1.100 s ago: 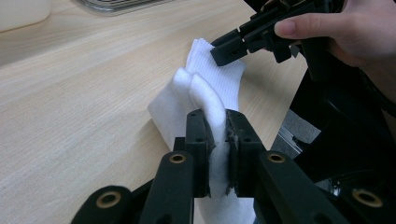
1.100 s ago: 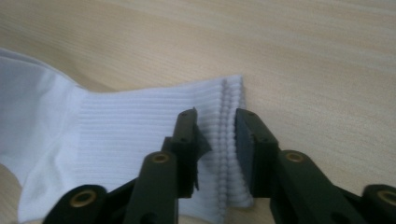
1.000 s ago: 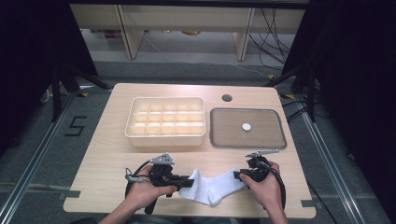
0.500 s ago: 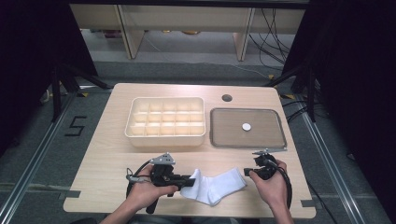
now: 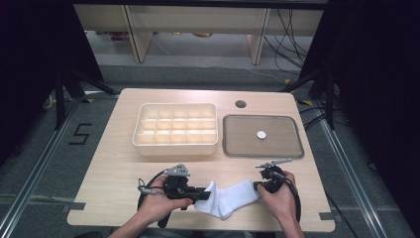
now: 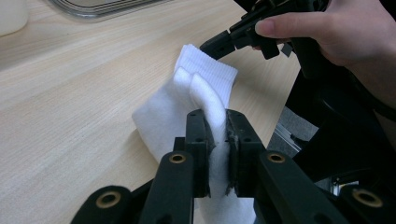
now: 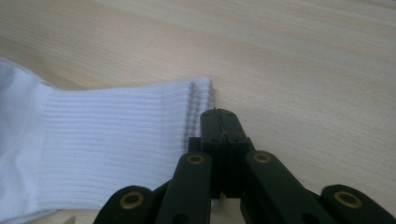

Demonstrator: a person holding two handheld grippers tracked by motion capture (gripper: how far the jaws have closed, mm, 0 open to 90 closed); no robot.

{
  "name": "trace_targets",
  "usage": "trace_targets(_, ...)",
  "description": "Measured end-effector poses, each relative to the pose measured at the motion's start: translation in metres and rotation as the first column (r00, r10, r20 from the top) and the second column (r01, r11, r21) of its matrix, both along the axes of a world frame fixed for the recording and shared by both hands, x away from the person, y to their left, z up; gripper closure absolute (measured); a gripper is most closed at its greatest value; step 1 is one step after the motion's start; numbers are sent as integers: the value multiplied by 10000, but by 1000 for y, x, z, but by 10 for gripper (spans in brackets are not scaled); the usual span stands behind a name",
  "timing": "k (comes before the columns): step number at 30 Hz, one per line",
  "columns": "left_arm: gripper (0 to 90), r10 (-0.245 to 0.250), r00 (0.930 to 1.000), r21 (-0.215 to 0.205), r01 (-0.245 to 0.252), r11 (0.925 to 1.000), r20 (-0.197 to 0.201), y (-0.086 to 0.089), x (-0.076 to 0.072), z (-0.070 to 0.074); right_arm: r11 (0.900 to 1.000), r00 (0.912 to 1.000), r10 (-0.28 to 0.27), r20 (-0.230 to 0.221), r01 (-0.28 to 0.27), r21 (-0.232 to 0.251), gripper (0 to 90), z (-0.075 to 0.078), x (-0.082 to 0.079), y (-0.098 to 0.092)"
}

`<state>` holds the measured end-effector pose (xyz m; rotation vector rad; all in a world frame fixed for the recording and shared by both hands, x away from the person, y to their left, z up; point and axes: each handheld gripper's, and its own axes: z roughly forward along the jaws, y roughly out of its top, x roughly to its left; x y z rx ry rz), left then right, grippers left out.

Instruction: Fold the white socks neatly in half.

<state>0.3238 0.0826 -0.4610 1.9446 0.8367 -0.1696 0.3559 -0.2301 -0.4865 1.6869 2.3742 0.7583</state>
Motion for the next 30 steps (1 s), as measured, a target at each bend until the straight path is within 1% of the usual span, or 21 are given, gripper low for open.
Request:
trace_targets(1, 803, 16, 10000, -17, -16, 10000, 2, 0, 0, 0, 10000, 9999, 85, 62, -85, 27, 900, 0, -1, 0)
trace_targets(2, 803, -9, 10000, -11, 9, 10000, 10, 0, 0, 0, 10000, 10000, -28, 82, 28, 24, 900, 0, -1, 2)
trace_targets(5, 802, -106, 9999, -99, 106, 9999, -19, -1, 0, 0, 9998, 9998, 202, 21, -202, 30, 900, -1, -1, 3)
trace_targets(6, 802, -121, 9999, 9, 121, 9999, 0, -3, -1, -1, 9998, 9998, 199, -24, -199, 90, 900, 0, -3, 6)
trace_targets(11, 803, -125, 9999, 2, 125, 9999, -62, -6, 0, -3, 9988, 9988, 490, 93, -490, 5, 900, -1, -2, 9)
trace_targets(12, 802, -195, 9997, -75, 194, 9998, -139, -8, 0, -4, 9989, 9989, 470, -67, -471, -65, 900, -1, -2, 10)
trace_targets(13, 802, -195, 9997, -75, 194, 9998, -139, -8, 0, -4, 9988, 9988, 485, -78, -485, -16, 900, -1, -2, 11)
trace_targets(14, 802, -138, 9999, 140, 139, 9998, -56, -10, 0, -3, 9987, 9987, 502, -23, -502, 39, 900, -1, -3, 12)
trace_targets(15, 802, -138, 9999, 140, 139, 9998, -56, -10, 0, -3, 9989, 9990, 453, -24, -452, 136, 900, 0, -4, 14)
trace_targets(16, 803, -326, 9994, -5, 326, 9995, -101, -11, 1, -5, 9983, 9983, 574, 30, -574, 106, 900, -1, -4, 14)
trace_targets(18, 802, -336, 9994, -21, 336, 9994, -112, -12, 1, -5, 9988, 9989, 471, -24, -471, 137, 900, 0, -5, 16)
trace_targets(20, 802, -329, 9994, -38, 329, 9995, -118, -14, 0, -6, 9975, 9976, 689, -75, -687, 139, 900, -1, -6, 16)
trace_targets(21, 802, -355, 9993, -38, 355, 9994, -90, -14, 1, -6, 9977, 9978, 667, -2, -667, 136, 900, -1, -6, 18)
trace_targets(23, 802, -294, 9995, -48, 293, 9996, -110, -14, 1, -6, 9973, 9974, 723, 14, -723, 118, 900, -1, -6, 18)
trace_targets(24, 802, -307, 9995, 47, 308, 9995, -108, -14, 1, -7, 9980, 9978, 611, -238, -608, 163, 900, -1, -6, 20)
trace_targets(25, 803, -307, 9995, 47, 308, 9995, -108, -14, 1, -7, 9980, 9978, 611, -238, -608, 163, 900, -1, -6, 20)
trace_targets(26, 803, -297, 9995, 11, 297, 9996, -114, -14, 1, -6, 9969, 9970, 779, 31, -780, 129, 900, -1, -6, 21)
trace_targets(27, 802, -279, 9995, 1, 279, 9996, -114, -15, 1, -6, 9972, 9975, 689, -143, -684, 290, 900, 0, -6, 24)
trace_targets(28, 802, -248, 9996, 17, 248, 9997, -107, -15, 1, -6, 9968, 9969, 788, -23, -787, 140, 900, -1, -6, 24)
trace_targets(29, 802, -160, 9998, 111, 161, 9998, -79, -14, 1, -5, 9970, 9974, 723, -50, -722, 266, 900, 0, -7, 26)
trace_targets(30, 802, -138, 9999, 27, 138, 9999, -53, -14, 2, -6, 9967, 9970, 775, -75, -772, 259, 900, 0, -8, 29)
